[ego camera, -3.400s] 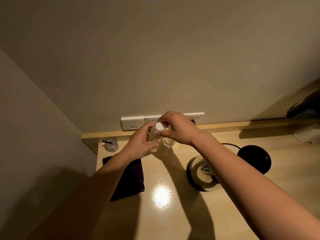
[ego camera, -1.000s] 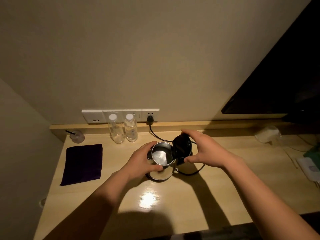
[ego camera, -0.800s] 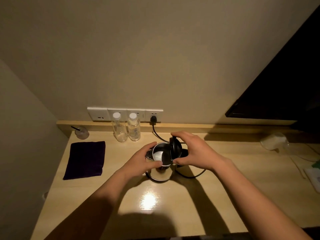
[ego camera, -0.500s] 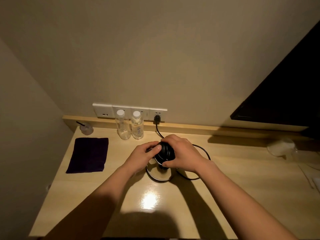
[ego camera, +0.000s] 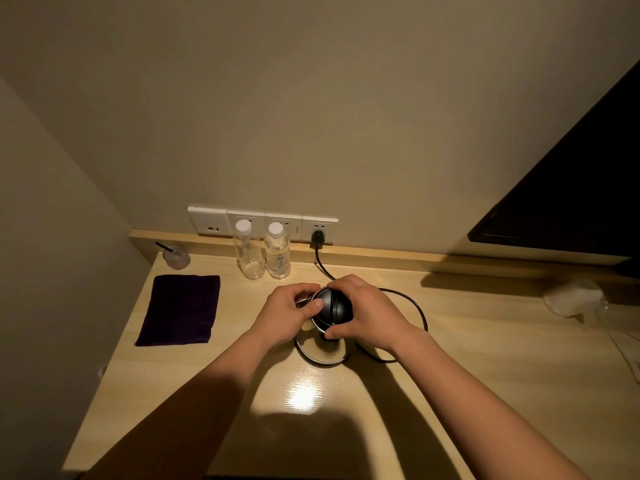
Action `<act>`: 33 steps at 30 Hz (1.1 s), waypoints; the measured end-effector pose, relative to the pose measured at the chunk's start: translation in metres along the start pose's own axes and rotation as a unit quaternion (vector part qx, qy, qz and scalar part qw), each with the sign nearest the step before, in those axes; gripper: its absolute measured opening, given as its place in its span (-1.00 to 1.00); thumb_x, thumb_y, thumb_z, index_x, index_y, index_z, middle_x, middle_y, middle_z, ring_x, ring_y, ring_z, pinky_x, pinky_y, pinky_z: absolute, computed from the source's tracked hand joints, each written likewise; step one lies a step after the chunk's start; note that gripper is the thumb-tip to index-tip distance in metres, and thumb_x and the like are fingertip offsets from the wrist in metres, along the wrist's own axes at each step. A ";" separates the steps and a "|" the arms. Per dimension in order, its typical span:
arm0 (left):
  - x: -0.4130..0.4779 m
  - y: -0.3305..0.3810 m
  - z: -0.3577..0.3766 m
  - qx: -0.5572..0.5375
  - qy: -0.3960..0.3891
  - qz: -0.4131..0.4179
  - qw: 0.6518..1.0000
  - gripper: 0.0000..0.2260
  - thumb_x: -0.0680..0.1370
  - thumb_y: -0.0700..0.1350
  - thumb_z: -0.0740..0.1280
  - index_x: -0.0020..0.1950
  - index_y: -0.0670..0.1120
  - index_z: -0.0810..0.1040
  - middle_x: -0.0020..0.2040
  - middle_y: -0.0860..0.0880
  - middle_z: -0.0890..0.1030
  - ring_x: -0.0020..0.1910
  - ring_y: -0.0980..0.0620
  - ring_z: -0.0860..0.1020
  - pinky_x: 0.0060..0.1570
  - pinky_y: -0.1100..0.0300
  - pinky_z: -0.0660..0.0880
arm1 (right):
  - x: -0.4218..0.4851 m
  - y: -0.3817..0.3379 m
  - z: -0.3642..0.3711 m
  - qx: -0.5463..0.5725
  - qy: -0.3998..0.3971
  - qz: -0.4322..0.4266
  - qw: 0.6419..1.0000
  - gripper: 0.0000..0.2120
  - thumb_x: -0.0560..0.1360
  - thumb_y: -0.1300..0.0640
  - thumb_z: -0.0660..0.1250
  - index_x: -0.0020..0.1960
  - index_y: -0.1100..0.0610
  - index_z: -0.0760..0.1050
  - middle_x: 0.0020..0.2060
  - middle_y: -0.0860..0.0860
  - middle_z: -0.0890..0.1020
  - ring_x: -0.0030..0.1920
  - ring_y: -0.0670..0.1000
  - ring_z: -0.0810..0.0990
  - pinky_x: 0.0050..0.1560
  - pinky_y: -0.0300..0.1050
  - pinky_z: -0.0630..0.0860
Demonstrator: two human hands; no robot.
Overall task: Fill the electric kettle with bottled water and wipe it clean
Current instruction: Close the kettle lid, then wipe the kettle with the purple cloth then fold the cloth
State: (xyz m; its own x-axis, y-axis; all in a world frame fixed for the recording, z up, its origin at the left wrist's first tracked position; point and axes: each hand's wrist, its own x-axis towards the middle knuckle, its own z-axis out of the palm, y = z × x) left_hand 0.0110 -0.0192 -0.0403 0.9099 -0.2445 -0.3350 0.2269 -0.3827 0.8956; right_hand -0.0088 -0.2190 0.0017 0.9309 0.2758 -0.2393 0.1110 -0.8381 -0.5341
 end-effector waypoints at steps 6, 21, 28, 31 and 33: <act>-0.004 0.004 -0.002 0.002 -0.008 0.000 1.000 -0.63 0.61 -0.12 0.47 0.42 -0.08 0.60 0.28 -0.02 0.67 0.28 0.04 0.59 0.31 0.17 0.48 | 0.003 -0.008 -0.003 -0.044 -0.016 0.005 0.999 -0.18 0.26 -0.19 0.65 0.42 -0.05 0.42 0.29 -0.10 0.52 0.22 0.04 0.56 0.20 0.02 0.57; -0.032 -0.110 -0.163 -0.002 0.330 -0.193 0.924 -0.90 0.63 -0.06 0.38 0.02 -0.07 0.64 -0.14 0.07 0.61 -0.08 -0.03 0.62 -0.25 0.16 0.43 | 0.088 -0.136 0.088 0.142 0.012 0.039 0.989 -0.63 0.59 0.01 0.37 0.37 0.09 0.50 0.05 -0.06 0.62 -0.02 -0.11 0.57 0.00 -0.22 0.51; 0.005 -0.167 -0.232 0.114 0.251 -0.257 0.926 -0.77 0.63 -0.09 0.40 -0.18 -0.16 0.53 -0.22 -0.11 0.56 0.04 -0.30 0.64 -0.08 0.02 0.48 | 0.158 -0.155 0.170 0.314 -0.003 0.252 0.915 -0.92 0.54 0.26 0.38 -0.11 0.24 0.53 -0.19 0.18 0.61 -0.13 0.15 0.57 -0.06 0.01 0.49; 0.019 -0.185 -0.238 0.155 0.211 -0.252 0.932 -0.63 0.63 0.00 0.42 0.20 -0.30 0.54 0.09 -0.27 0.62 0.14 -0.29 0.63 0.04 -0.06 0.55 | 0.180 -0.159 0.190 0.325 0.000 0.318 0.890 -0.83 0.51 0.27 0.39 -0.23 0.20 0.48 -0.31 0.17 0.49 -0.26 0.10 0.44 -0.20 -0.01 0.40; 0.027 -0.192 -0.239 0.198 0.178 -0.261 0.928 -0.51 0.61 0.09 0.43 0.30 -0.30 0.51 0.19 -0.28 0.61 0.16 -0.28 0.63 0.07 -0.08 0.58 | 0.192 -0.159 0.202 0.308 -0.004 0.359 0.881 -0.72 0.50 0.24 0.41 -0.32 0.21 0.40 -0.36 0.15 0.46 -0.34 0.09 0.41 -0.24 -0.03 0.38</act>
State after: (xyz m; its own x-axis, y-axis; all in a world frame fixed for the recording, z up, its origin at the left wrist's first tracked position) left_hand 0.0751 0.2609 -0.1511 0.7843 0.3494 -0.5126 0.5886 -0.6802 0.4370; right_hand 0.0821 0.0627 -0.1232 0.6826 -0.2161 -0.6981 -0.7167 -0.3846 -0.5817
